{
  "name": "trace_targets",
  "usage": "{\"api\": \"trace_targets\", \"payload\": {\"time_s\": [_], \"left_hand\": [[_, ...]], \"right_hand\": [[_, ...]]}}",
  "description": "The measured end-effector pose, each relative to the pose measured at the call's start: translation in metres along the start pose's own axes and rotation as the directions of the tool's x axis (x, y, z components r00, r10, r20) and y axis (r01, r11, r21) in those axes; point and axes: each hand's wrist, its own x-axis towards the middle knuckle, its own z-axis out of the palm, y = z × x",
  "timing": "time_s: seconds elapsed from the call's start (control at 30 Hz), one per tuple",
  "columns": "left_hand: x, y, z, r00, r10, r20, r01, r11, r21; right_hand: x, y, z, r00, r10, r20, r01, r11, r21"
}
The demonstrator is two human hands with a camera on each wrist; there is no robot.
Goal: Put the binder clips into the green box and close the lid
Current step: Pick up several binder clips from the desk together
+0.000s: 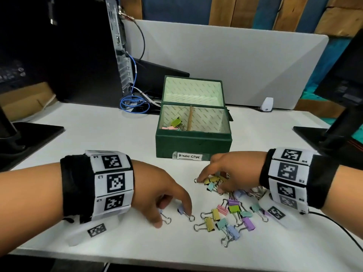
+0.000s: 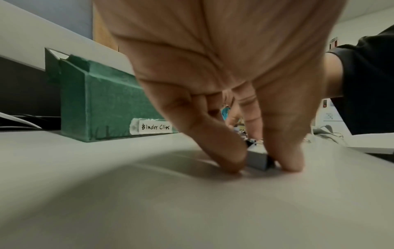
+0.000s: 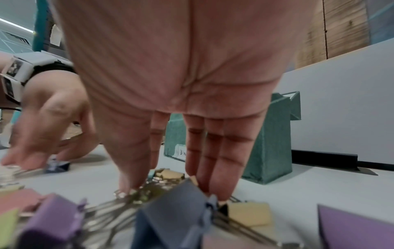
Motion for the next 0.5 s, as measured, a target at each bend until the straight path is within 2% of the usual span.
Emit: {"api": "trace_targets", "payload": {"time_s": [0.13, 0.23, 0.33, 0.5], "left_hand": [[0.008, 0.004, -0.003, 0.998, -0.036, -0.058, 0.040, 0.997, 0.072], [0.014, 0.007, -0.006, 0.989, -0.080, -0.126, 0.090, 0.993, 0.075], [0.020, 0.014, -0.007, 0.991, -0.080, -0.103, 0.092, 0.989, 0.113], [0.027, 0.013, -0.008, 0.985, -0.128, -0.116, 0.144, 0.979, 0.144]], "right_hand": [[-0.003, -0.002, 0.001, 1.000, 0.016, 0.011, -0.016, 1.000, 0.016], [0.002, -0.005, 0.001, 0.999, 0.026, 0.033, -0.025, 0.999, -0.036], [0.009, -0.006, -0.001, 0.999, 0.016, 0.038, -0.013, 0.997, -0.076], [0.014, -0.010, -0.005, 0.999, -0.022, 0.028, 0.023, 0.999, -0.042]]}}
